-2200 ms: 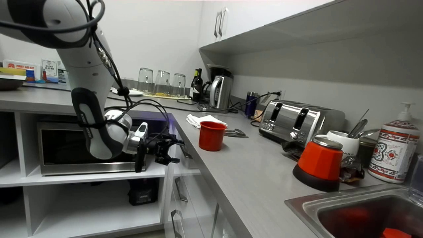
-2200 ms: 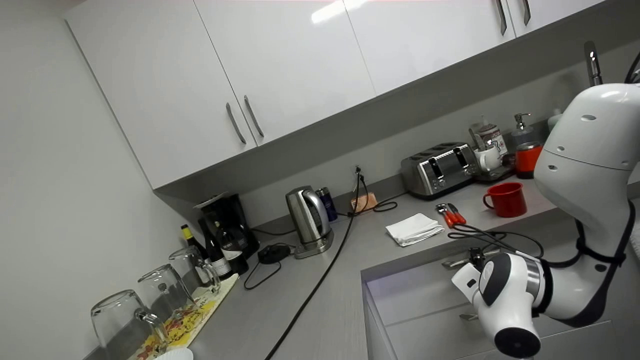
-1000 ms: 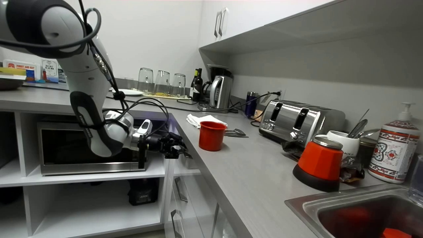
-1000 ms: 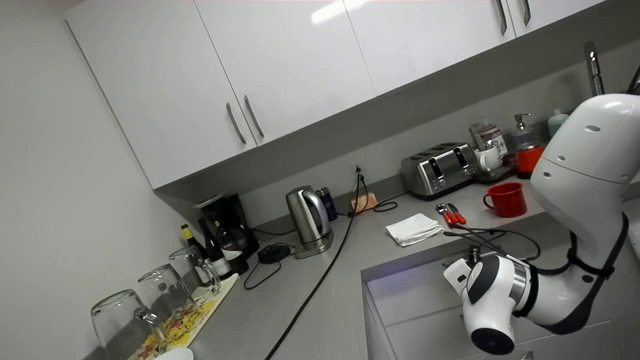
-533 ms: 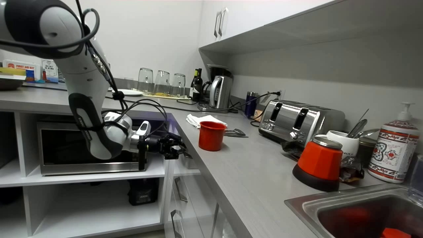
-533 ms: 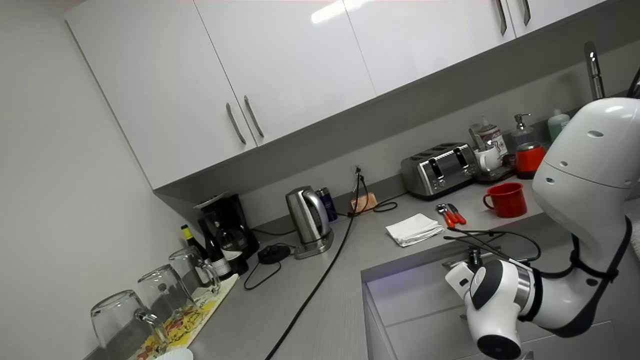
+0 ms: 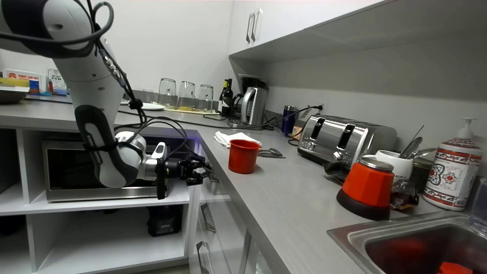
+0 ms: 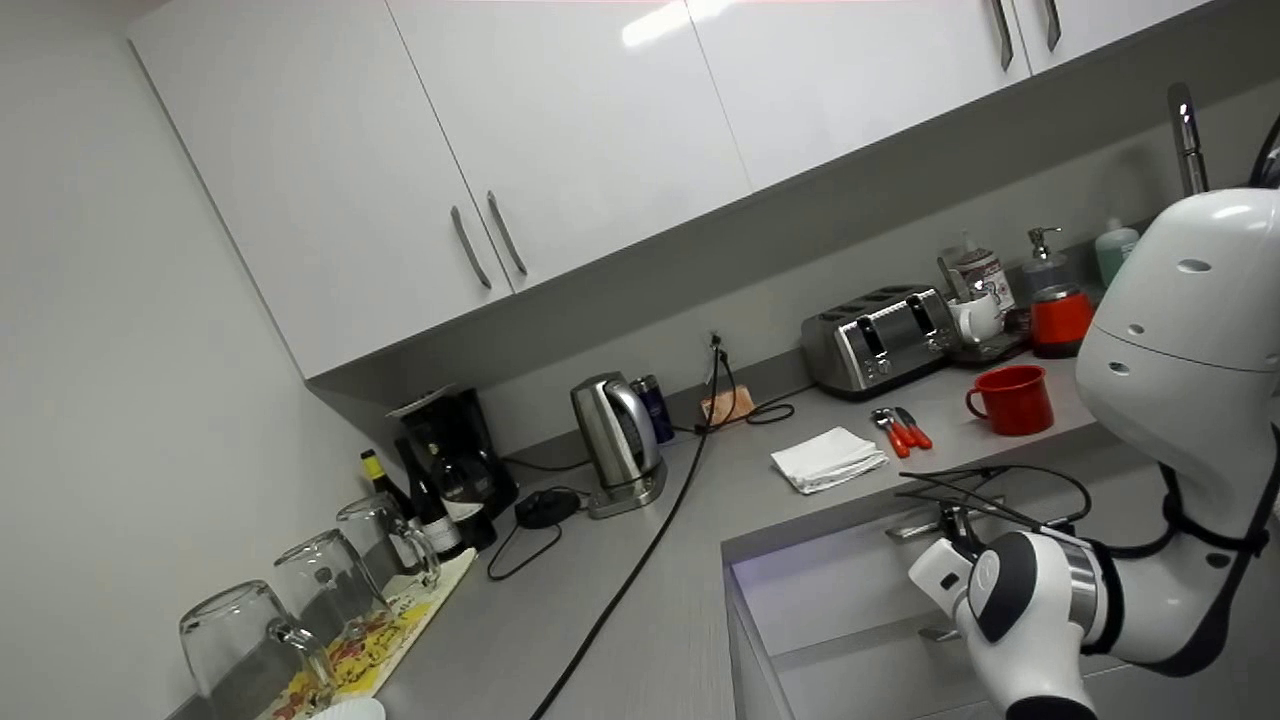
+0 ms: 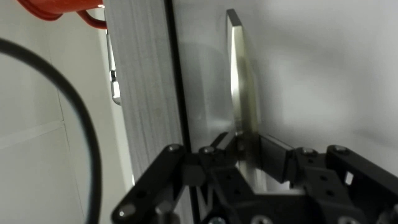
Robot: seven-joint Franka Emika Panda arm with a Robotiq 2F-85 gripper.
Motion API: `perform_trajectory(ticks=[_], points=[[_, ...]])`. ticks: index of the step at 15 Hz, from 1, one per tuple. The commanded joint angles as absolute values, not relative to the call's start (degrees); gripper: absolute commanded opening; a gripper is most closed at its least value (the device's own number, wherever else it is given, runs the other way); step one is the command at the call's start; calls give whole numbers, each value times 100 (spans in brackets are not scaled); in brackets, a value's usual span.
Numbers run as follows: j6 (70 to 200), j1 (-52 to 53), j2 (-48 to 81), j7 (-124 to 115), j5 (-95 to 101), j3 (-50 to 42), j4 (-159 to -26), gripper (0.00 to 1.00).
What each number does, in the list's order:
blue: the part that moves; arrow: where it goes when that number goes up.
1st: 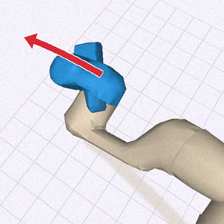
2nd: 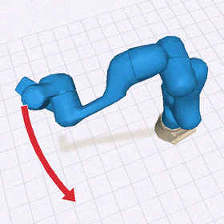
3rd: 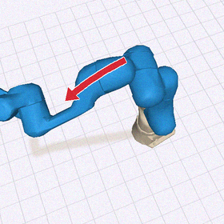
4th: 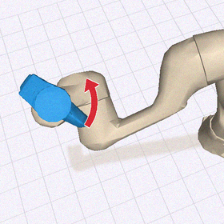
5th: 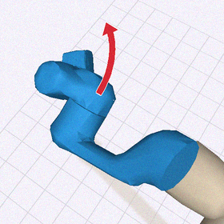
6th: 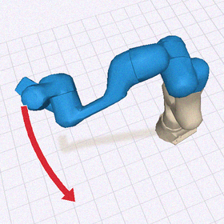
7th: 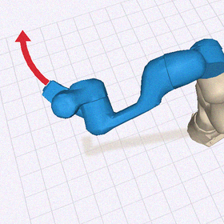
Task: Open the topmost drawer, take out the towel and place it on the counter then close the drawer
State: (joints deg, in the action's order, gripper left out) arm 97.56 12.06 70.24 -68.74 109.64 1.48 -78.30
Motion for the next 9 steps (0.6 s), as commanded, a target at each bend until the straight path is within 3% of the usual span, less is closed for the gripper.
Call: perform_trajectory(ticks=[1,9], points=[[9670,1536,6474,-7298,11180,387,-8942,2],[9707,1479,5870,-7613,11486,769,-9962,2]])
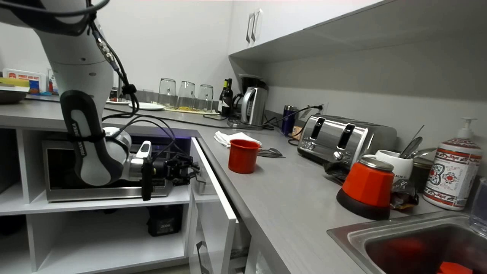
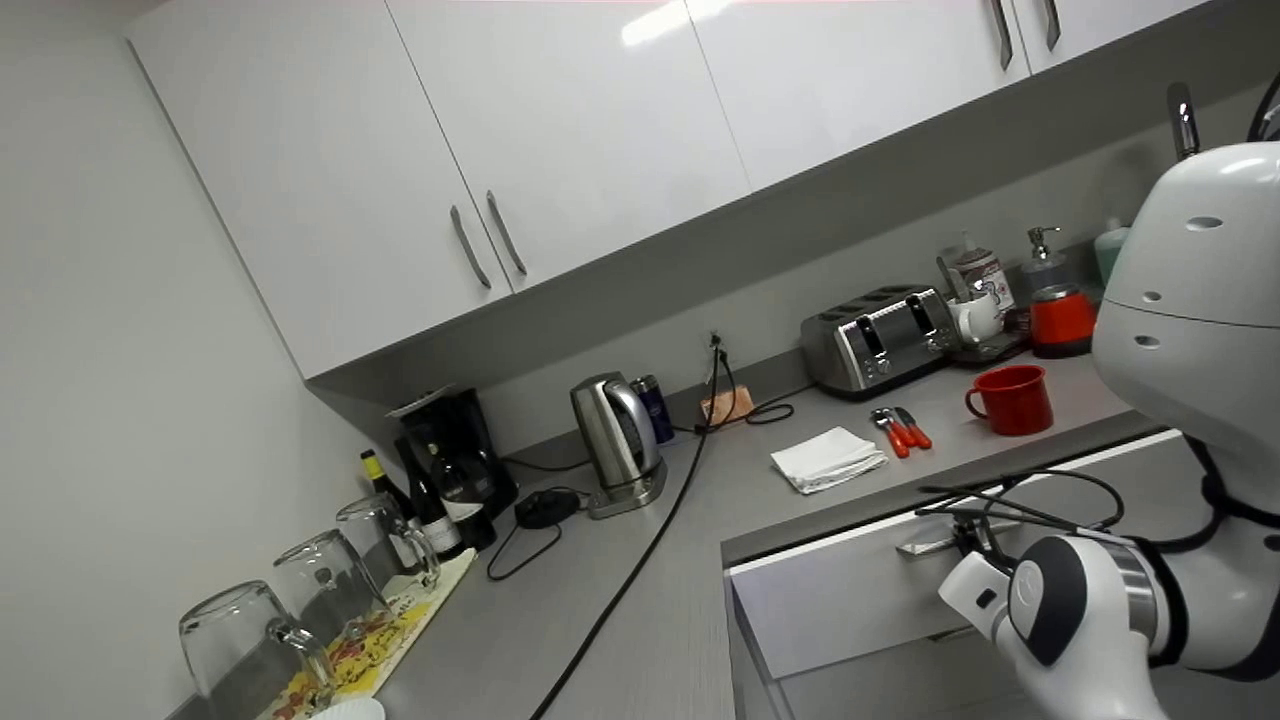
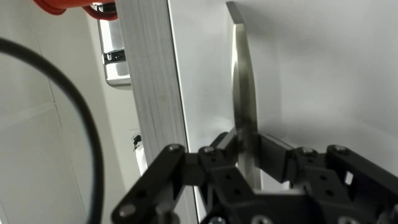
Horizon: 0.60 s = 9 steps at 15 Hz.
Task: Open the topmost drawer, take out the towel and place it on the counter then close the drawer
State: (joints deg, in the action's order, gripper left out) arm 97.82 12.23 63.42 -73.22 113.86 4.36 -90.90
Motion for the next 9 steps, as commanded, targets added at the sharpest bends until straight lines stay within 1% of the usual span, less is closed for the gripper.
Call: perform_trajectory(ticks=[1,4,9], points=[[9649,1507,5786,-7635,11485,868,-10134,2],[9404,1654,5567,-7729,11382,1232,-10574,2],[9315,1774,5504,-7617,11146,1651,-10571,2]])
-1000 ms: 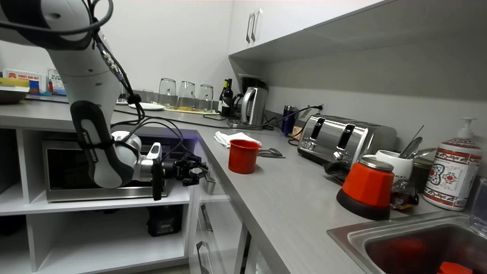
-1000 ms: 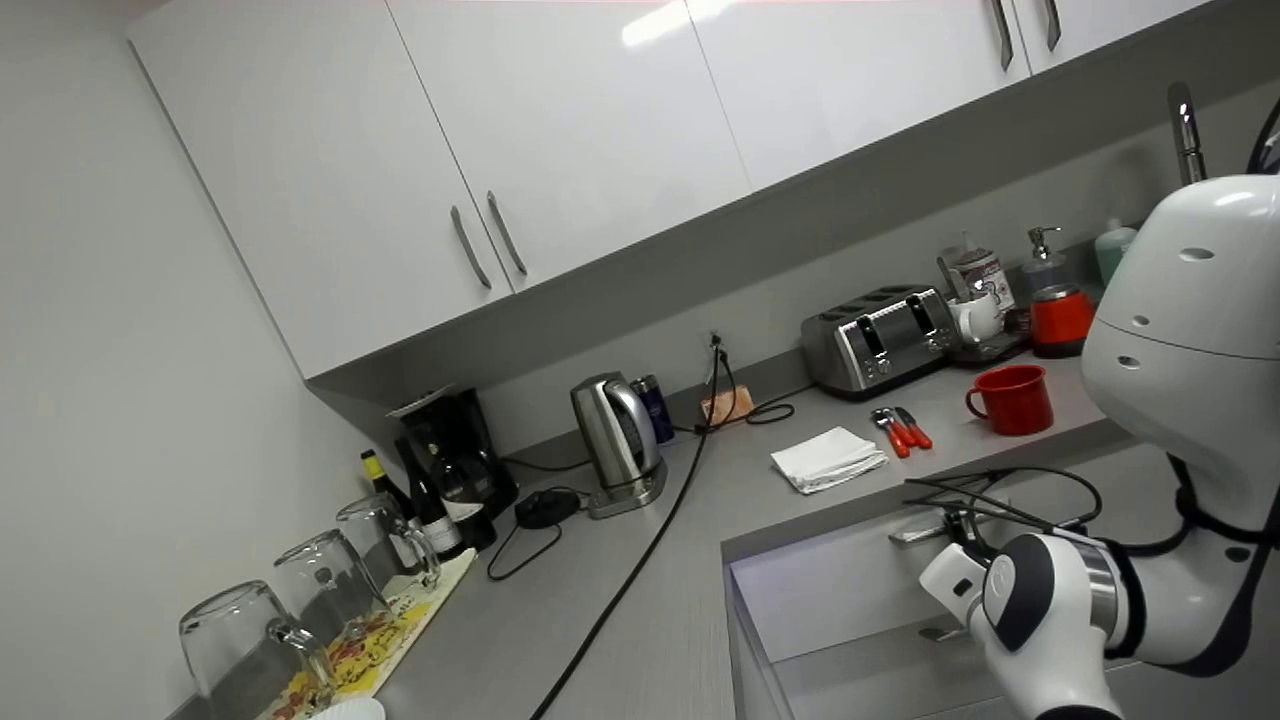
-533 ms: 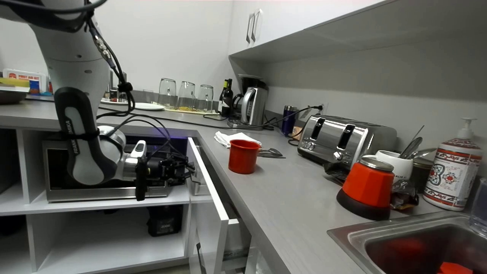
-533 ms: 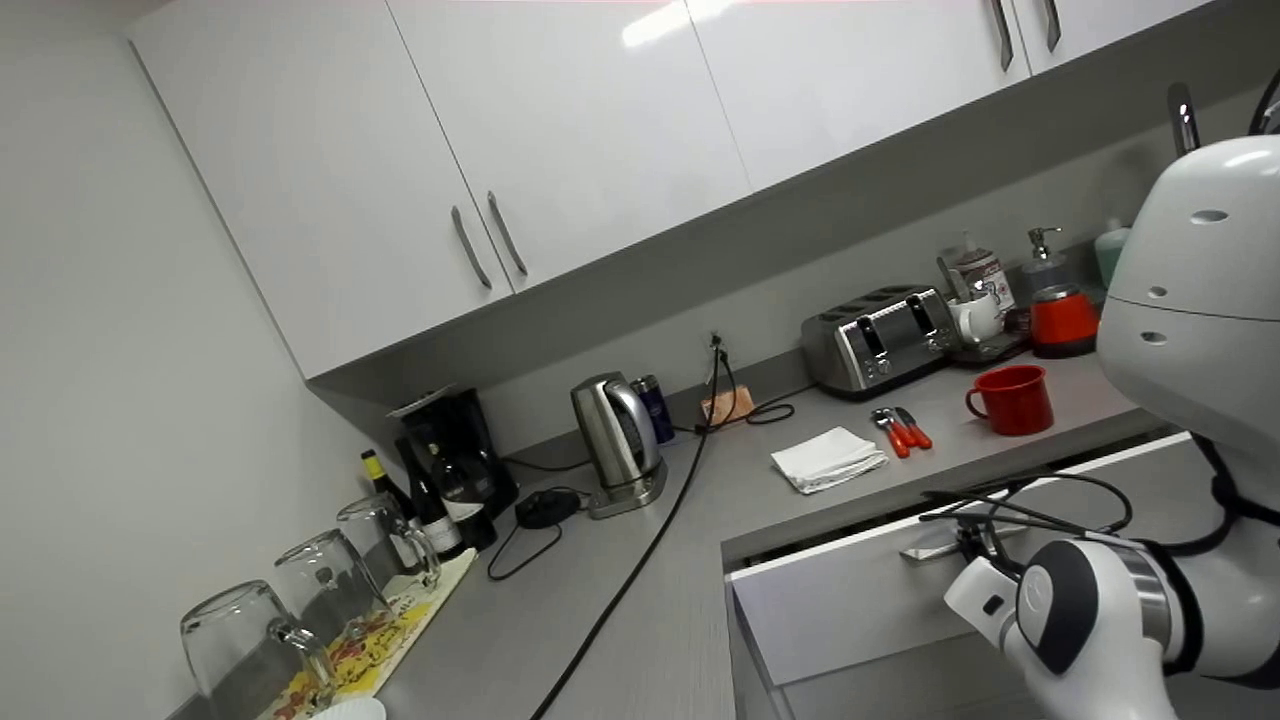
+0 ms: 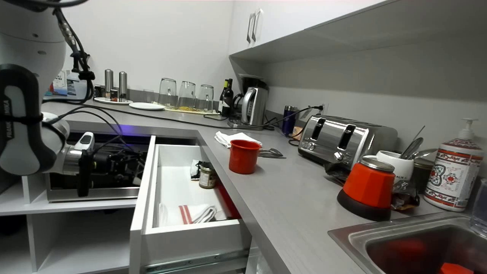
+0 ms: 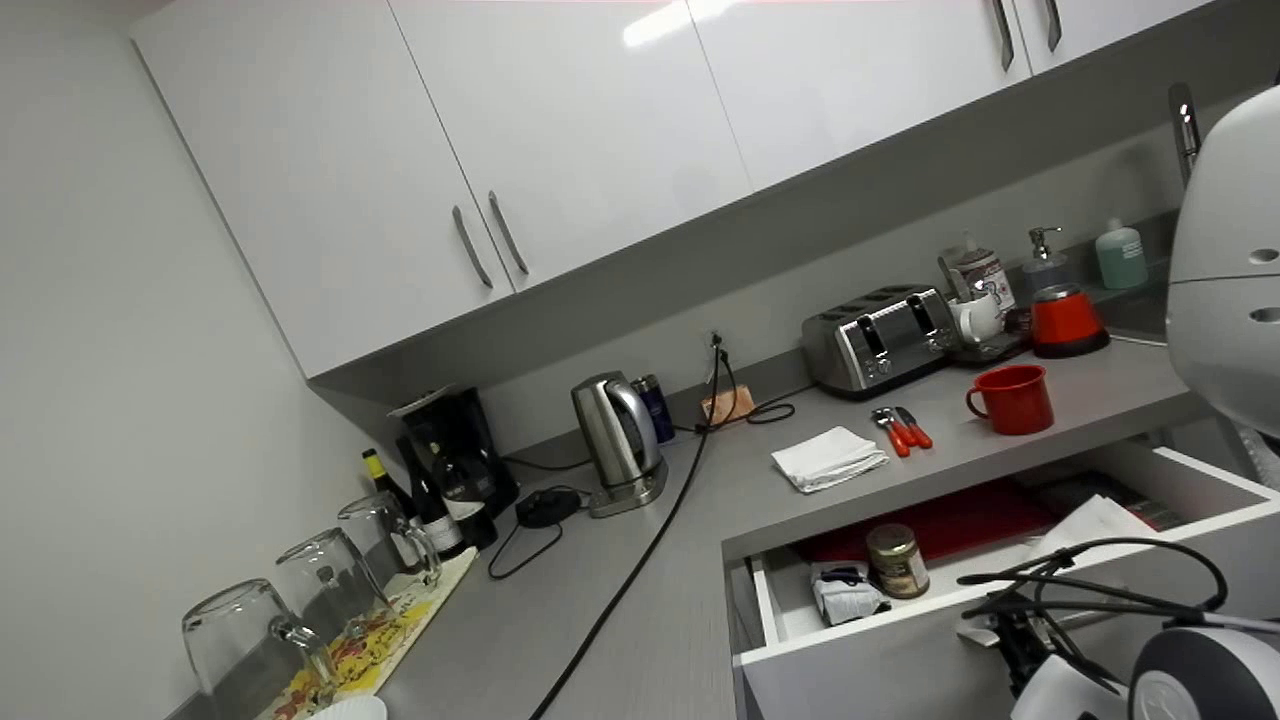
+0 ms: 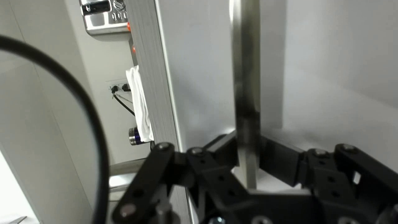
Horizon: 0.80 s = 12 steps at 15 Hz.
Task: Open the topmost drawer, take out the towel and place it on the counter then close the drawer
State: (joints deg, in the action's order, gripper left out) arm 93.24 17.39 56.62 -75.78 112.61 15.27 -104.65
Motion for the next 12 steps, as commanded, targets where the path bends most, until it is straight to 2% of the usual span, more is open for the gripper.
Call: perform_trajectory(ticks=[1,5,6,8,12], points=[[9331,1784,5496,-7614,11095,1701,-10566,2],[9304,1822,5478,-7626,10883,1795,-10559,2],[9318,1822,5438,-7625,10866,1803,-10599,35],[9422,1804,5287,-7676,10912,1845,-10805,43],[9763,1763,4848,-7736,11022,1992,-11352,74]])
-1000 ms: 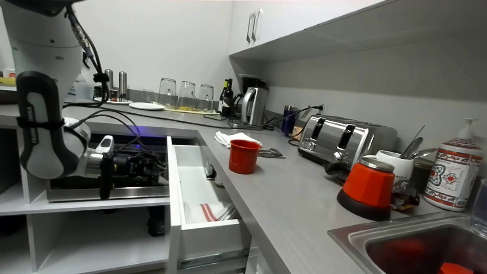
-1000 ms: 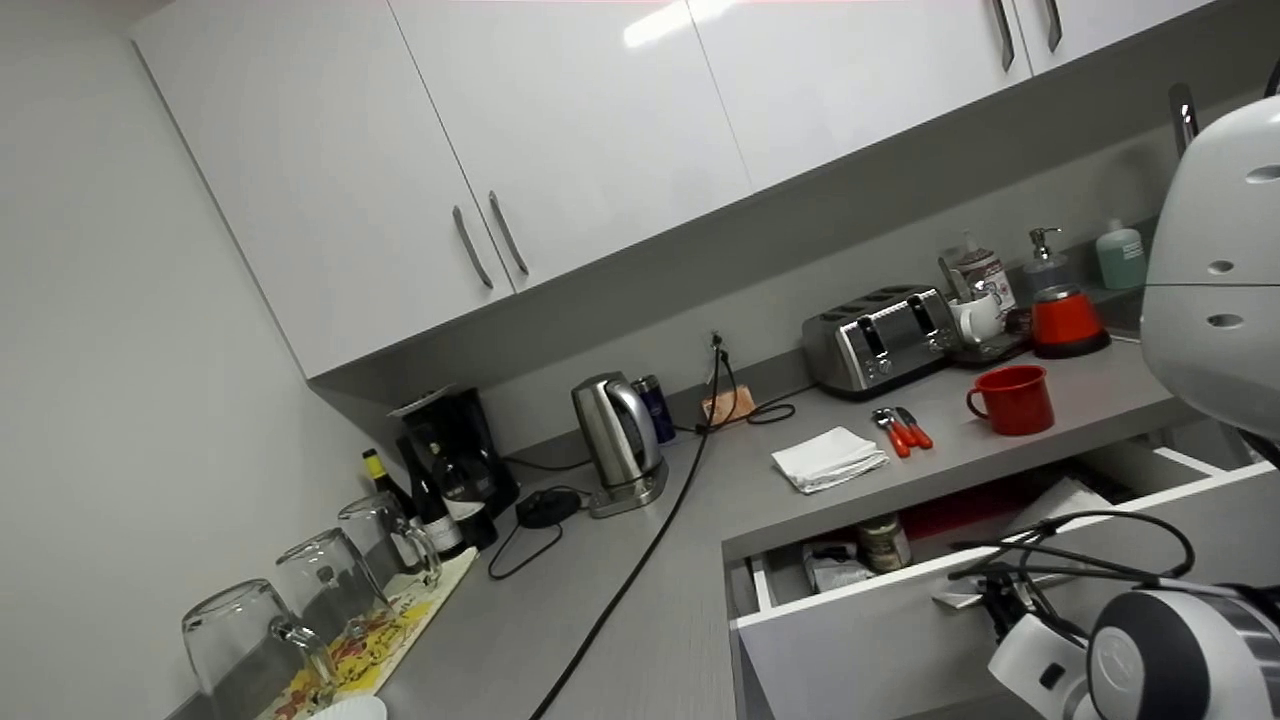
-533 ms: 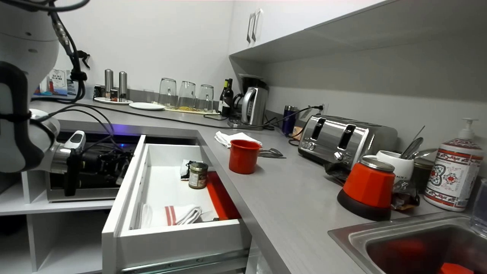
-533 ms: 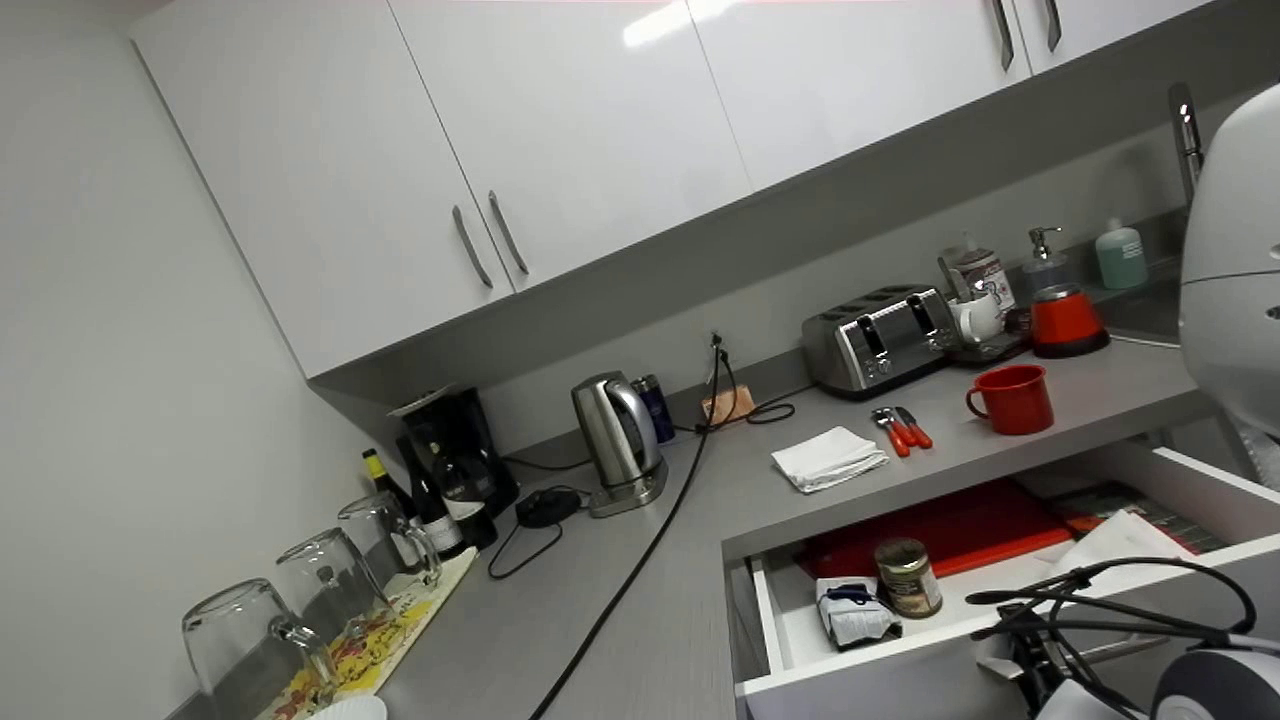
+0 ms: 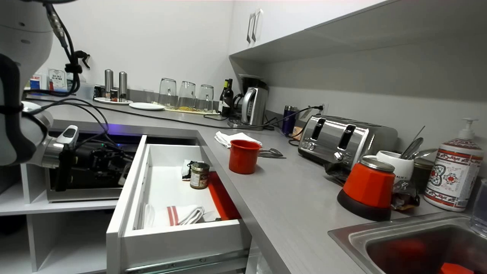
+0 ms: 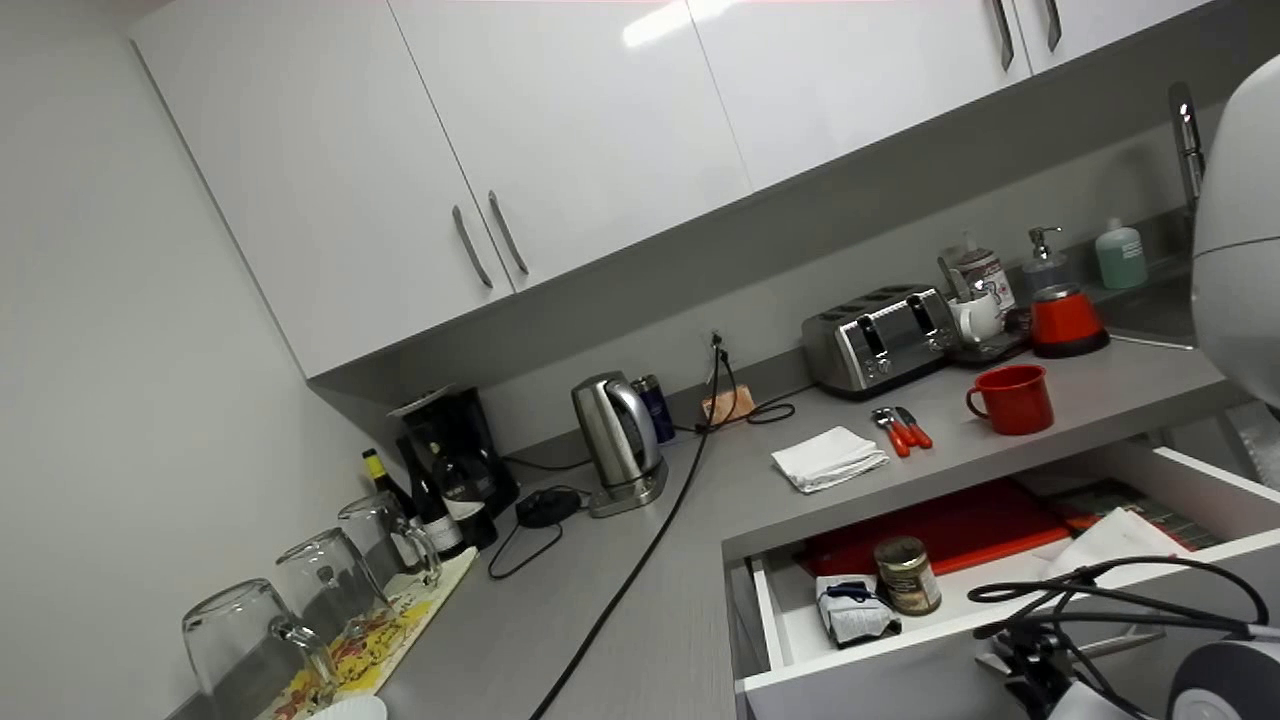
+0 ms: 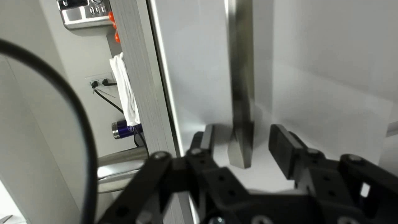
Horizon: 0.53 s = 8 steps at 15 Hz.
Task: Open the topmost drawer, take out the towel and place it on the counter then close the drawer
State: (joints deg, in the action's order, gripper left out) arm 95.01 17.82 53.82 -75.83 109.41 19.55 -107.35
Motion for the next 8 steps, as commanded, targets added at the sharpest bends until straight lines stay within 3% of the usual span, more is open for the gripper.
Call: perform_trajectory(ticks=[1,4,8], points=[[9899,1726,4682,-7747,11041,2039,-11547,81],[10402,1584,4108,-7772,11061,2152,-12104,100],[11482,1198,3163,-7848,10939,2281,-12668,100]])
